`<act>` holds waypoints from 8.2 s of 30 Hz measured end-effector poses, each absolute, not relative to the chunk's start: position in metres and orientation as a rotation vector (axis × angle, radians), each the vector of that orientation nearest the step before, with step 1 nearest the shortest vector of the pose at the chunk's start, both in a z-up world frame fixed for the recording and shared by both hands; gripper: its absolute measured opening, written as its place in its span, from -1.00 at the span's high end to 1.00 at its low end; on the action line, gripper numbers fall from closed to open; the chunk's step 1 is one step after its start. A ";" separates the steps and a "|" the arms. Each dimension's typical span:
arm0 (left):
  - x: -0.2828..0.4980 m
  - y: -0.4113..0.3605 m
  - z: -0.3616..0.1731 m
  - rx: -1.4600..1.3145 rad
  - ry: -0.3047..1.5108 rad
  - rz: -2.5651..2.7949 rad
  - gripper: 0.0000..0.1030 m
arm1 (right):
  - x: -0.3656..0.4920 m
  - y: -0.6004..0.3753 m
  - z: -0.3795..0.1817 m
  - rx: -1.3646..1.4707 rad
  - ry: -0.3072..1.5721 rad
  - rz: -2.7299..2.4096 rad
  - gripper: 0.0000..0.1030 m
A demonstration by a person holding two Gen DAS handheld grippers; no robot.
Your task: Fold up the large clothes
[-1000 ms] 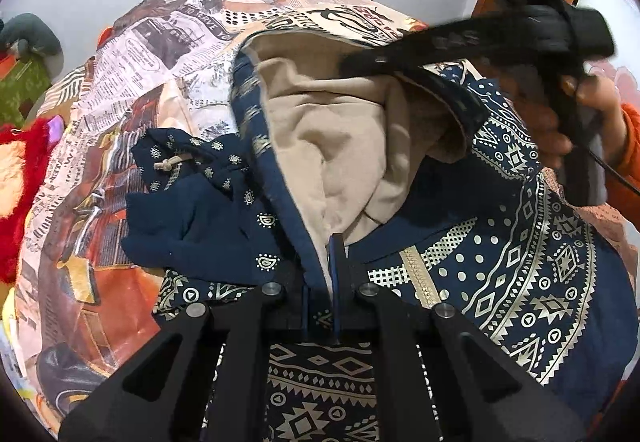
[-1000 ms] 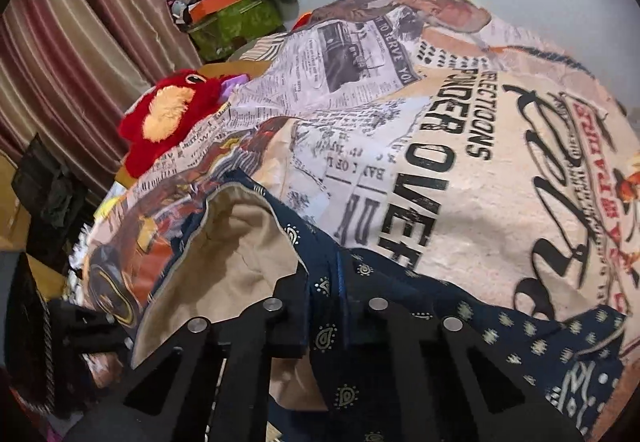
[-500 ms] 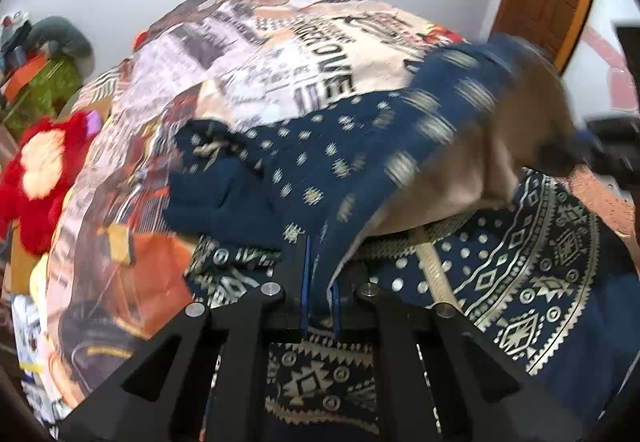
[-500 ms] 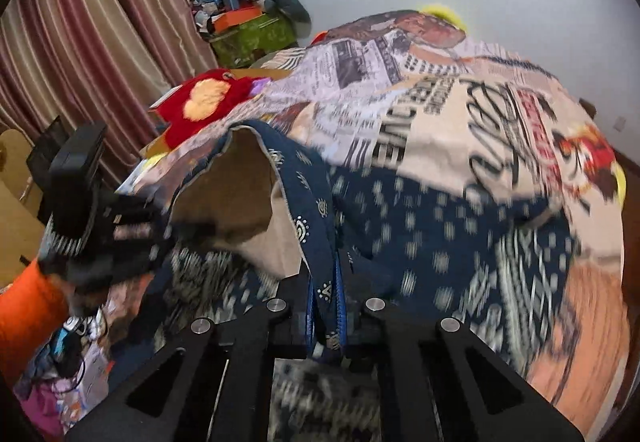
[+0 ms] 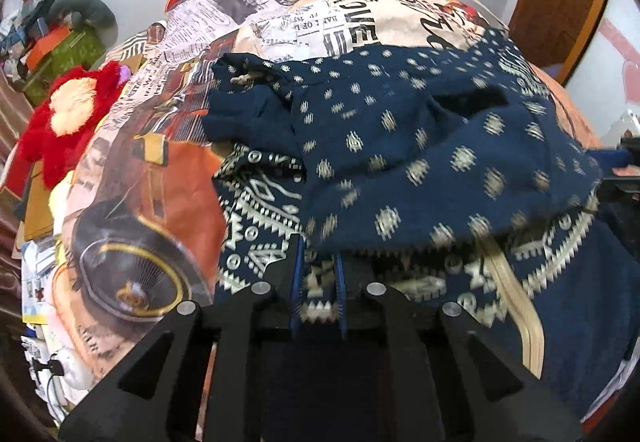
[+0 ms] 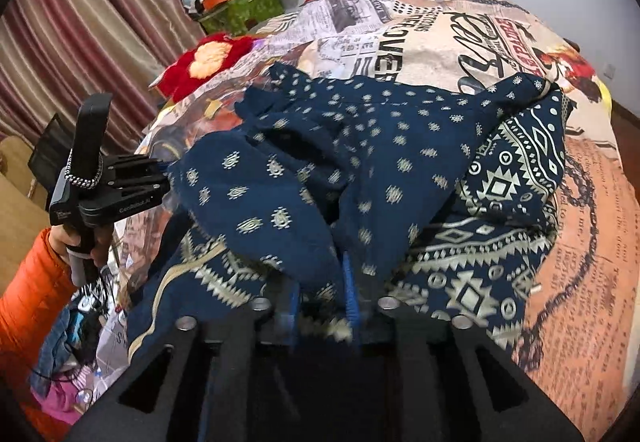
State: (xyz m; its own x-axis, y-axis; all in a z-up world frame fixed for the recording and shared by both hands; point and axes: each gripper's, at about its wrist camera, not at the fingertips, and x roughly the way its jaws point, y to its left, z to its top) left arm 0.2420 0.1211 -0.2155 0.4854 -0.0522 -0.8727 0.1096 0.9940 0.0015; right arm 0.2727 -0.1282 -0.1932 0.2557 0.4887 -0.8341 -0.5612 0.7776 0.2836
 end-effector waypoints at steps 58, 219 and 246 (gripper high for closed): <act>0.111 0.199 -0.313 -0.479 1.240 -0.050 -0.41 | 0.138 -0.205 -0.180 0.158 1.067 0.458 -0.32; 0.338 0.142 -0.130 0.050 0.756 -0.038 0.95 | 0.403 -0.167 -0.194 -0.131 0.893 0.509 0.93; 0.439 0.161 -0.210 0.122 1.038 0.048 0.34 | 0.400 -0.188 -0.178 -0.050 0.777 0.490 0.92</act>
